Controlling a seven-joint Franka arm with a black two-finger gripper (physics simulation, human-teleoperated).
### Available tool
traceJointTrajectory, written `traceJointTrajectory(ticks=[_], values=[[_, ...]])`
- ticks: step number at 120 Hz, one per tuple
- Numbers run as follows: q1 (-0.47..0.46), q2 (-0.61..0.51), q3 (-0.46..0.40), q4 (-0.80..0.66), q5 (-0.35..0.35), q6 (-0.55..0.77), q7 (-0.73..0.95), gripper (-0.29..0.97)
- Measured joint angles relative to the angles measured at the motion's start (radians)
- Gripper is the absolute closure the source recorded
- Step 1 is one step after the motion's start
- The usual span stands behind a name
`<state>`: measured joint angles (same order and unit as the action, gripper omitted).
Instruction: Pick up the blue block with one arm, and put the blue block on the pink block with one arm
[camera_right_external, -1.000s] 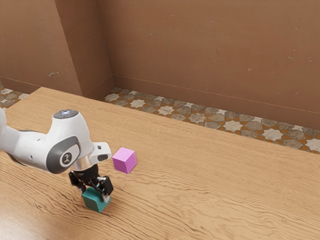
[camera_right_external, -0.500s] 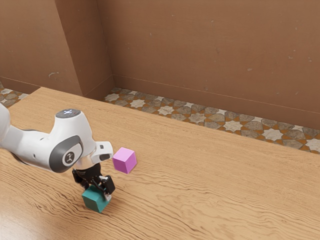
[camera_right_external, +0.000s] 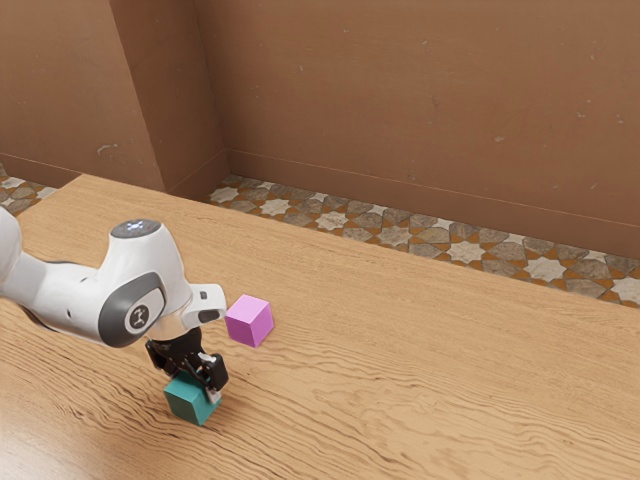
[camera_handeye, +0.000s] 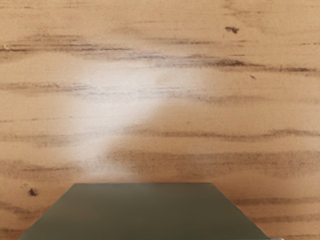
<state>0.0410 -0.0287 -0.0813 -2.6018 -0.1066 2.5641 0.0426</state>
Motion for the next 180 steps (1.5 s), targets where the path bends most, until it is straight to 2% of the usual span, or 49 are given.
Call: traceJointTrajectory(ticks=[39, 94, 111, 133, 162, 180], values=[[0.002, -0.001, -0.001, 0.000, 0.000, 0.006, 0.001, 0.28], [0.000, -0.036, 0.001, 0.021, 0.009, -0.006, -0.017, 0.36], [-0.003, -0.023, 0.028, 0.159, 0.014, -0.090, -0.020, 0.34], [0.005, 0.089, 0.076, 0.400, 0.028, -0.258, -0.009, 0.31], [0.003, 0.198, 0.082, 0.581, 0.036, -0.411, 0.013, 0.30], [0.004, 0.260, 0.083, 0.644, 0.037, -0.469, 0.026, 0.31]])
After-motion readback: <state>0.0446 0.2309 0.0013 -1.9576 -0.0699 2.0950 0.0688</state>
